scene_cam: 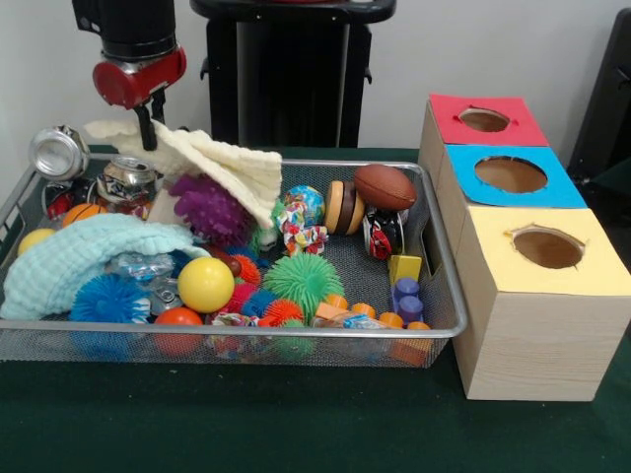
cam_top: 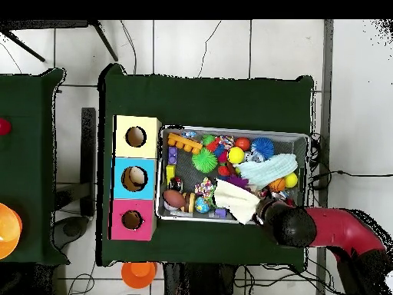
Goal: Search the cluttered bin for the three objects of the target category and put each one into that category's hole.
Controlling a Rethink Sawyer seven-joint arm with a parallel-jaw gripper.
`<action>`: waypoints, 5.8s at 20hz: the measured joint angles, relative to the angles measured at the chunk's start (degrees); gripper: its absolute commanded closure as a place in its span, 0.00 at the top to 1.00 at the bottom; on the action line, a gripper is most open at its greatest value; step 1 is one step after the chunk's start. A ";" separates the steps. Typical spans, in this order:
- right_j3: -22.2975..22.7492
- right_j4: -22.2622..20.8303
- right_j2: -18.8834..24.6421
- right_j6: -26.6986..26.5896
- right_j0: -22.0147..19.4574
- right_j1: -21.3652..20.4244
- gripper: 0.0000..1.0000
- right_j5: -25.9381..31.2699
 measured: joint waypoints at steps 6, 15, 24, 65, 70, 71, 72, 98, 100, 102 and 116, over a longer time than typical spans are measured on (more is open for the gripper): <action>0.15 -1.29 1.12 0.00 -0.92 -0.33 0.00 0.01; 0.29 -1.40 1.90 0.00 -2.10 -0.96 0.00 0.01; 0.32 -1.43 2.16 0.00 -2.09 -0.50 0.00 0.01; 1.79 3.41 8.89 0.18 -1.56 2.42 0.00 -12.90; 5.06 5.45 8.57 1.16 1.60 3.31 0.00 -22.98; 5.65 5.72 8.40 1.30 2.15 3.59 0.00 -24.67; 6.24 5.98 8.24 1.43 2.70 3.86 0.00 -26.37; 12.93 10.08 -6.45 3.30 18.13 5.99 1.00 -36.01; 12.98 10.42 -7.39 3.30 19.18 5.96 1.00 -36.01; 13.02 10.57 -7.83 3.30 19.65 5.93 1.00 -36.01; 12.05 10.72 -16.99 3.30 25.38 -2.68 1.00 -18.82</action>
